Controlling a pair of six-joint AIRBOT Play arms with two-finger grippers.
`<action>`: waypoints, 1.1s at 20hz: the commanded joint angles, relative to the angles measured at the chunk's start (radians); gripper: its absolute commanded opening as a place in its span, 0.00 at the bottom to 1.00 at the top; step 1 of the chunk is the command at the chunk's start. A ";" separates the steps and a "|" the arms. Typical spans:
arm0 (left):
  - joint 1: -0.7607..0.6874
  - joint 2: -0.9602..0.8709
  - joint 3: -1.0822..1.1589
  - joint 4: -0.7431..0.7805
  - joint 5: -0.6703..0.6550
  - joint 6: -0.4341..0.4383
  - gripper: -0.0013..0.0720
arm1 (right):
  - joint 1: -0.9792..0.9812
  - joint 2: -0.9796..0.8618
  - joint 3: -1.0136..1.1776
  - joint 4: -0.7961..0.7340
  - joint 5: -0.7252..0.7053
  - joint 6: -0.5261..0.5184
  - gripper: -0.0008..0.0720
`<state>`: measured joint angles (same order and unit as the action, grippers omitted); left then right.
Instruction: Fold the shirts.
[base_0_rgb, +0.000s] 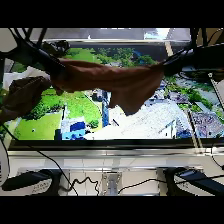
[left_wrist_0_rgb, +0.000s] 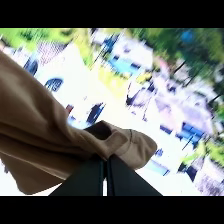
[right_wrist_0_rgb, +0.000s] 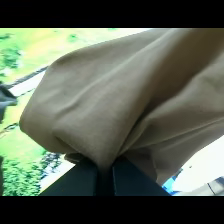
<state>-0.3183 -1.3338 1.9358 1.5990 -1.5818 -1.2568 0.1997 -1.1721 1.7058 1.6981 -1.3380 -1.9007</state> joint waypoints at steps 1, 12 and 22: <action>-0.077 0.002 -0.005 -0.077 -0.075 0.035 0.06 | 0.042 0.032 -0.016 0.011 -0.206 -0.009 0.05; -0.074 -0.136 -0.489 -0.106 0.165 0.079 0.06 | 0.039 -0.097 -0.388 0.010 0.091 -0.008 0.05; -0.074 -0.292 -0.467 0.246 0.578 -0.184 0.72 | 0.039 -0.286 -0.437 0.005 0.708 0.200 0.42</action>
<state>-0.3920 -1.6104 1.4548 1.7294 -1.0878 -1.3514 0.2375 -1.4349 1.2690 1.7061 -0.7952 -1.7813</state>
